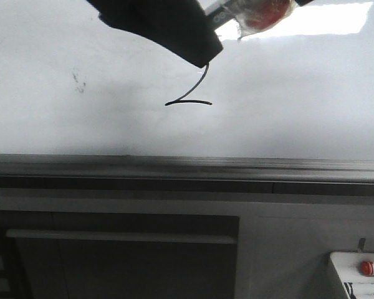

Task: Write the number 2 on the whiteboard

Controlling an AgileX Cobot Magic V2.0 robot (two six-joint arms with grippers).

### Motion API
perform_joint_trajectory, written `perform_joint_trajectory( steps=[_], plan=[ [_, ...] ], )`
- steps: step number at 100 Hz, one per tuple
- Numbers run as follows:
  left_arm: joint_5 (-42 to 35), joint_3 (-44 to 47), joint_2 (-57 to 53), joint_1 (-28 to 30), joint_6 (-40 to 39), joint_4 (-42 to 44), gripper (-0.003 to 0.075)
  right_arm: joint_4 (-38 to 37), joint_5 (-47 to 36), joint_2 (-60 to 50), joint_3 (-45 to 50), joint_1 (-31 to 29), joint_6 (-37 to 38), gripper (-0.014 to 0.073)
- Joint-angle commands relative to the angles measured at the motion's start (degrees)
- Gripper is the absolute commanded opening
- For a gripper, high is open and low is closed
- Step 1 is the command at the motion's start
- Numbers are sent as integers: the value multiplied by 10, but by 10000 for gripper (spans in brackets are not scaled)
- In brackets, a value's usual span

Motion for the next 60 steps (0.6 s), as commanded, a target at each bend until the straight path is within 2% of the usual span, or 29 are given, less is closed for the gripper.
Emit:
perform_joint_trajectory(
  steps=[1, 17, 43, 60],
  plan=[
    [-29, -19, -15, -4, -5, -21, -18, 28, -3, -11, -13, 0, -5, -13],
    [-29, -19, -15, -4, -8, -21, -18, 28, -4, -11, -13, 0, -5, -1],
    [-38, -19, -15, -4, -29, -21, -18, 29, -20, -13, -13, 0, 48, 255],
    [-49, -19, -23, -4, -40, -19, -18, 13, -40, -43, -15, -1, 90, 276]
  ],
)
